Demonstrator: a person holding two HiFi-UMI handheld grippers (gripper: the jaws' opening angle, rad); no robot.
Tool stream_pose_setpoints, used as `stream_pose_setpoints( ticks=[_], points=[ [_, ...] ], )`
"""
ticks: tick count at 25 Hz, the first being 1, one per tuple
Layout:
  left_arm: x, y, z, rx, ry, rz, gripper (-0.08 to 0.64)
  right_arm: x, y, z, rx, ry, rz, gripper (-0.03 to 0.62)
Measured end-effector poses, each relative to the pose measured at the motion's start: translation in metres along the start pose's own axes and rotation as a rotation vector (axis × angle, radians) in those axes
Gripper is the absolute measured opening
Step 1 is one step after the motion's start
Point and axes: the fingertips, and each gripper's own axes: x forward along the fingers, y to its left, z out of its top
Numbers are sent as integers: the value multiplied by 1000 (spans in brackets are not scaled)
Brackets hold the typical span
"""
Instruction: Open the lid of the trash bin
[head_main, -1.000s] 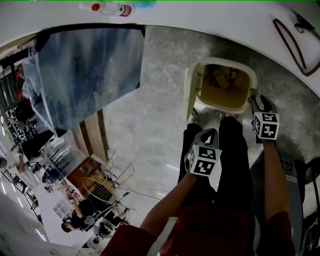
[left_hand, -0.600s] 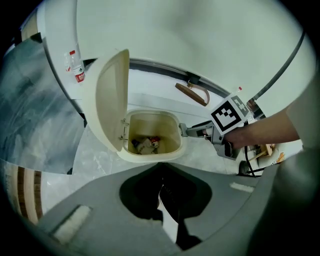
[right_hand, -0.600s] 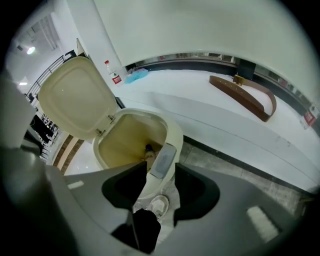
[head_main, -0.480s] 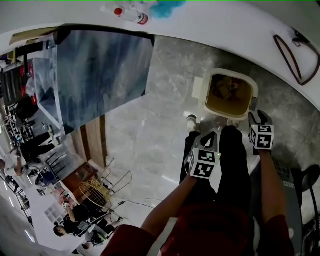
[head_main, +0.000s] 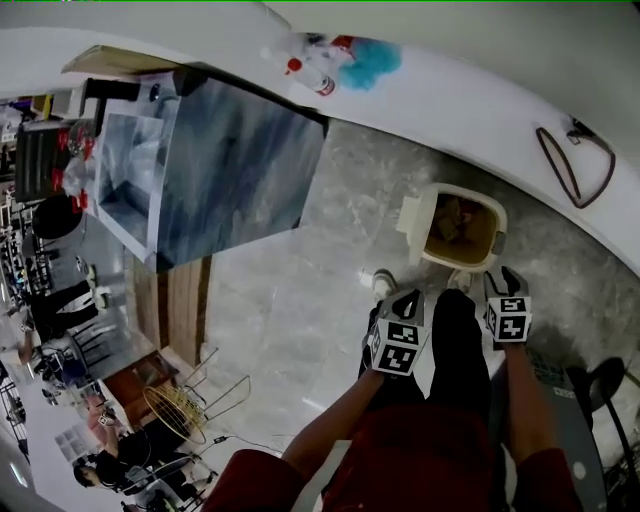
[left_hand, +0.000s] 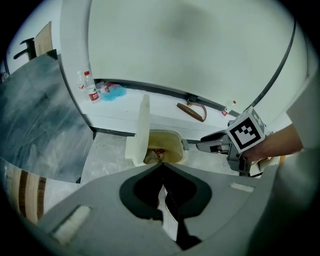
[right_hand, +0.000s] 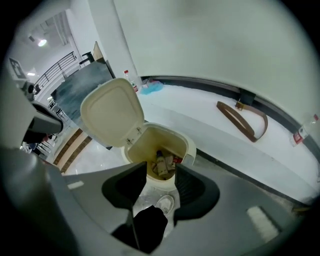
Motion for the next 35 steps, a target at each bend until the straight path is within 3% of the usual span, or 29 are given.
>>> stream_pose_setpoints(
  ticks=[9,22,31,35],
  points=[
    [-68,14,27,48,-109,-7,5,-76,42,35,-35,-98,-37,176],
    [-159,47,94,161,-339,32,5,-178,126,116,-68,-387,-15,177],
    [-245,53,155,203,-600,63,5,-270,130,208,-173,-673,-114,177],
    [-288,55,188,233,-760,99,5,-314,133,243,-198,-804,-170,178]
  ],
)
